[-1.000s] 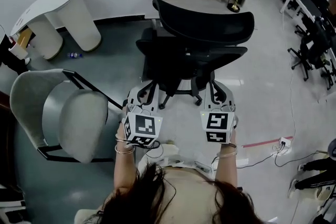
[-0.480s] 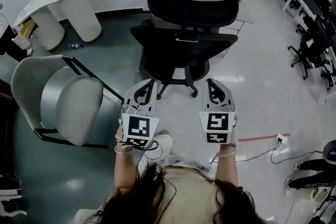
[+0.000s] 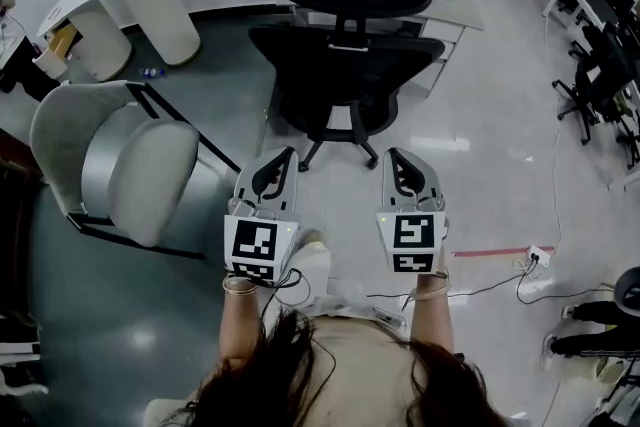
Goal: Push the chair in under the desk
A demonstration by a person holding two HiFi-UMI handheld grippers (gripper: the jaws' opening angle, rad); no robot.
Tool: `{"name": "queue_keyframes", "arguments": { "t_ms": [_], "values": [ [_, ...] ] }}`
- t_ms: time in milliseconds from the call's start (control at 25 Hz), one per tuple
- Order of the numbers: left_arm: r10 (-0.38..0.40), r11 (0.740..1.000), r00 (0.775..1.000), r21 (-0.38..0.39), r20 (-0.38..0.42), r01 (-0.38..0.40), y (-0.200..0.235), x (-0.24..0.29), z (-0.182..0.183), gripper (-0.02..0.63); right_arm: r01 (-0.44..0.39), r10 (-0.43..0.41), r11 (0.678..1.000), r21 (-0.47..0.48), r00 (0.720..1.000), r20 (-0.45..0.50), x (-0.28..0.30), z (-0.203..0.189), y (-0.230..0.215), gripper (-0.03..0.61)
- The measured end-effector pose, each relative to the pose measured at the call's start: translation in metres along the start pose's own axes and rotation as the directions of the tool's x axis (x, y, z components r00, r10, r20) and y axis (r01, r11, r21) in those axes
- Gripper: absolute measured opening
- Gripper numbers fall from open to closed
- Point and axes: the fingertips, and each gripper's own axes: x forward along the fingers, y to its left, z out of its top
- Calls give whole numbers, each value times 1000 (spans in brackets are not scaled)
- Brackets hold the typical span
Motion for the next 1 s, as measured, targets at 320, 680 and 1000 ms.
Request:
{"name": "queue_keyframes", "arguments": {
  "t_ms": [320, 680, 1000],
  "values": [
    [41, 994, 996, -105, 74, -33, -21, -47, 15, 9, -32, 32, 999, 8, 998, 53, -42, 4, 15, 21],
    [29, 993, 991, -120, 134, -13, -58, -80, 25, 9, -28, 25, 999, 37, 995, 94, -90, -2, 14, 21],
    [48, 939, 981, -342, 190, 20, -64, -88, 33, 9, -18, 16, 1000, 22, 995, 99, -107, -7, 13, 20]
  ]
}}
